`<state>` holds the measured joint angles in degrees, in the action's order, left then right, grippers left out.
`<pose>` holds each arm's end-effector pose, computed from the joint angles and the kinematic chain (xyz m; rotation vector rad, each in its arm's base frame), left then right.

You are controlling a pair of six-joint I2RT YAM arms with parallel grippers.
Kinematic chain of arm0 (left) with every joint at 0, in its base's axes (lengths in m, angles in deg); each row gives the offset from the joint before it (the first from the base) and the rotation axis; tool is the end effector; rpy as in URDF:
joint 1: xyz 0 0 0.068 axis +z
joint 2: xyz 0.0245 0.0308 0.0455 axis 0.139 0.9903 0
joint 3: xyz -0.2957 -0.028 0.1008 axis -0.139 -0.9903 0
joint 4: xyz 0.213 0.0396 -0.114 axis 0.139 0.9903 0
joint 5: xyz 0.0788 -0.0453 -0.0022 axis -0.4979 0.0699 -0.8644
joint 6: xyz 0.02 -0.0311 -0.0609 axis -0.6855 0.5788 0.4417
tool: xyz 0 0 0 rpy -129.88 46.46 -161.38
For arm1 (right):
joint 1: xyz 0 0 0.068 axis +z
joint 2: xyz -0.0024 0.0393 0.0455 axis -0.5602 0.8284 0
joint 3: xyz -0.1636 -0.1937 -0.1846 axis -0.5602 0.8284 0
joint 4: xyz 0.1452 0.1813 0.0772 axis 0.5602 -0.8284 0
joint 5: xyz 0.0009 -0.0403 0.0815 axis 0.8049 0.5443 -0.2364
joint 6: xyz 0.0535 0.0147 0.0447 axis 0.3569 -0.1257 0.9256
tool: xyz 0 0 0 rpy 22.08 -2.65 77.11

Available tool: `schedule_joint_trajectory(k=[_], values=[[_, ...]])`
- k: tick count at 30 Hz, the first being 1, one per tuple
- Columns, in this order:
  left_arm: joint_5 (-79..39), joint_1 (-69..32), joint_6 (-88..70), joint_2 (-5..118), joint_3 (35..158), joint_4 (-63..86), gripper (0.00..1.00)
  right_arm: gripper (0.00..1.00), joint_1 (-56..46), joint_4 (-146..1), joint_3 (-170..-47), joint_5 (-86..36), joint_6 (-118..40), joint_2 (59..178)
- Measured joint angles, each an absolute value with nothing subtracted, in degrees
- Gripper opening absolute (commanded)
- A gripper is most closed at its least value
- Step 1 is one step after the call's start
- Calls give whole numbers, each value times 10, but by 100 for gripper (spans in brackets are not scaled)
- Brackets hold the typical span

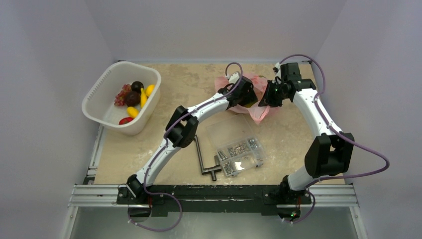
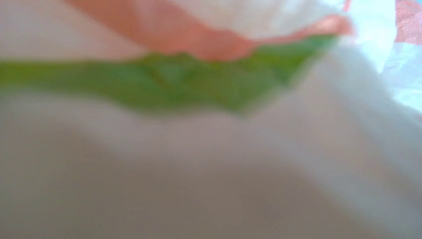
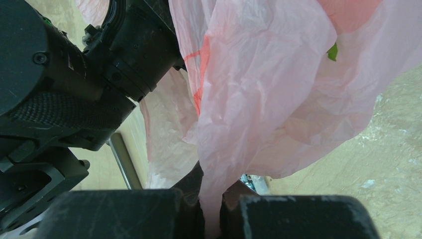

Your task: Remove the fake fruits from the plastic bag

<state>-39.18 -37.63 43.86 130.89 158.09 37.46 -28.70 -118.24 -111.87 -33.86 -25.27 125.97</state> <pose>0.4416 -0.4358 0.1731 -0.4917 2.3412 -0.7765 0.3178 0.0463 0.3322 0.2267 2.5678 0.5321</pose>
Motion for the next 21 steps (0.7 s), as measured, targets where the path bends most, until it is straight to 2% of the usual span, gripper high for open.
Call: schedule_joint_trajectory(k=[3,7,10,21], values=[[-375,-370,444,1308,1573,364,34,0,-287,-1182,-1119,-337,-253,1260],[-340,-357,442,1298,1547,335,10,0,-287,-1172,-1116,-336,-253,1259],[-296,-343,433,1292,1539,334,0,0,-287,-1160,-1095,-333,-253,1252],[-129,-288,415,1172,1420,321,0,0,-284,-1126,-1048,-287,-241,1237]])
